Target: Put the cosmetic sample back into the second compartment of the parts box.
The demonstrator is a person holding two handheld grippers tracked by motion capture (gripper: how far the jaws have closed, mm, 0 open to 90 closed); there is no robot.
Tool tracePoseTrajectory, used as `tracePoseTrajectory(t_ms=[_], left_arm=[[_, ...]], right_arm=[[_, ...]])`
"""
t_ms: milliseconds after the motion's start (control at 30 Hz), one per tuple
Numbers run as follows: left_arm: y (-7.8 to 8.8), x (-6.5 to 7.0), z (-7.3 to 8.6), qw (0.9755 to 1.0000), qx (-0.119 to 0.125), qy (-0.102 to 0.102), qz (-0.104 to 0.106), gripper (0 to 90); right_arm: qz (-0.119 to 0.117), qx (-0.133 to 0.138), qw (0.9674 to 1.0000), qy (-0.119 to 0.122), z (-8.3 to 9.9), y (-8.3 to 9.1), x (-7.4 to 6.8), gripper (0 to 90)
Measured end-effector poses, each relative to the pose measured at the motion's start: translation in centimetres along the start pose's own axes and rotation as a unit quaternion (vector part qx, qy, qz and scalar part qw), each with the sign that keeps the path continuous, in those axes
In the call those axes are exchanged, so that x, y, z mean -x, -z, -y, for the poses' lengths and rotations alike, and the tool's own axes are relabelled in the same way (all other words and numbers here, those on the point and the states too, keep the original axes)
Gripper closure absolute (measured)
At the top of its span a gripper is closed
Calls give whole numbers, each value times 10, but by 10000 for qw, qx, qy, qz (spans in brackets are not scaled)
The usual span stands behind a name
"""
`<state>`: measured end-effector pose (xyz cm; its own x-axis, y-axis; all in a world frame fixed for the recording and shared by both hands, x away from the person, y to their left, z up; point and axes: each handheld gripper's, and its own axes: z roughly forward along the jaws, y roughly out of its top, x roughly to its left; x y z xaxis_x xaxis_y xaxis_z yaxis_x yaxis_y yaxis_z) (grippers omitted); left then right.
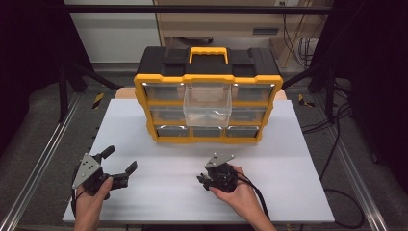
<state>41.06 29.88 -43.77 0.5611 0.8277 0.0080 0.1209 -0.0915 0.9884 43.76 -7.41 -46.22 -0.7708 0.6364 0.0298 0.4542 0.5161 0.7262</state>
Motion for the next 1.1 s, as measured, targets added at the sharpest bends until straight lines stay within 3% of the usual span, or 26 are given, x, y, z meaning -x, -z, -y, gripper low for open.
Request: tracePoseTrajectory(t_ms=[467,1100], left_arm=[[-1,1,0,10000,-31,-36,25,16],[-1,2,0,10000,-21,-39,31,16]], right_arm=[[39,-386,9992,37,5,-8,2,688],[89,-468,9988,54,9,-10,3,770]])
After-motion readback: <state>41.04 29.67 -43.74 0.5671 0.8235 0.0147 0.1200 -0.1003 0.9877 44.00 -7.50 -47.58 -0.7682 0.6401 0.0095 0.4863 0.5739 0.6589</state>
